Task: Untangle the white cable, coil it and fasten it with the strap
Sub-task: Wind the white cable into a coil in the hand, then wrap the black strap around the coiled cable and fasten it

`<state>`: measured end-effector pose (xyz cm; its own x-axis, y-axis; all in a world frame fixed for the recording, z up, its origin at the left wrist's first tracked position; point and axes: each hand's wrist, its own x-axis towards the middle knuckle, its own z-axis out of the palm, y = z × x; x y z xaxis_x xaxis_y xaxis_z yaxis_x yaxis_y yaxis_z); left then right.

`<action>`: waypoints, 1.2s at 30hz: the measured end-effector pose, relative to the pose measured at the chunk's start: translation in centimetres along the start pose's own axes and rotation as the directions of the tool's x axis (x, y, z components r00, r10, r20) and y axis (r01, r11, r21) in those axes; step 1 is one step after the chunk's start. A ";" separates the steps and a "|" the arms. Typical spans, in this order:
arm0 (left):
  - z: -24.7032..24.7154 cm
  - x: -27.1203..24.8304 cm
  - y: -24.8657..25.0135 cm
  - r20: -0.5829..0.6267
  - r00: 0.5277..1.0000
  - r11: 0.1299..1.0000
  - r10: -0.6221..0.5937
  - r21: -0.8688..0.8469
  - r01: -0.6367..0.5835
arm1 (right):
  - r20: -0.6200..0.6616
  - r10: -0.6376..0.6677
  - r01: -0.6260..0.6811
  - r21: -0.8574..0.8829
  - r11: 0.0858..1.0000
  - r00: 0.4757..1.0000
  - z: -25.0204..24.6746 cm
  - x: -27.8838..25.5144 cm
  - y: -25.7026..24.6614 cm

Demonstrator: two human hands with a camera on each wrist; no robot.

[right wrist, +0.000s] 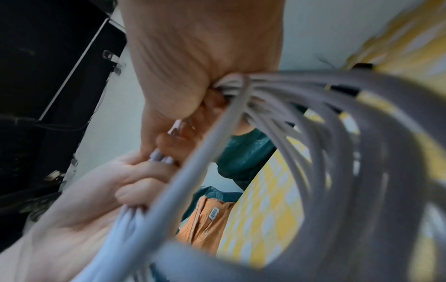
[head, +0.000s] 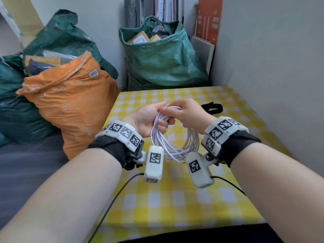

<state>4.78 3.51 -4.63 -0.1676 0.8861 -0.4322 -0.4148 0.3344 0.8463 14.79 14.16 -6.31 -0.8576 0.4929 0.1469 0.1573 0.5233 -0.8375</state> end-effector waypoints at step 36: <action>-2.0 6.1 -0.3 -0.270 0.963 0.995 -0.015 0.091 0.041 | -0.108 0.531 -0.446 -0.693 0.566 0.841 -4.4 3.7 9.5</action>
<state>2.13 8.20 -8.15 -0.3966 0.7613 -0.5130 -0.3379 0.3985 0.8527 15.24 24.04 -11.42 -0.5849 0.7669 -0.2642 0.8110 0.5583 -0.1748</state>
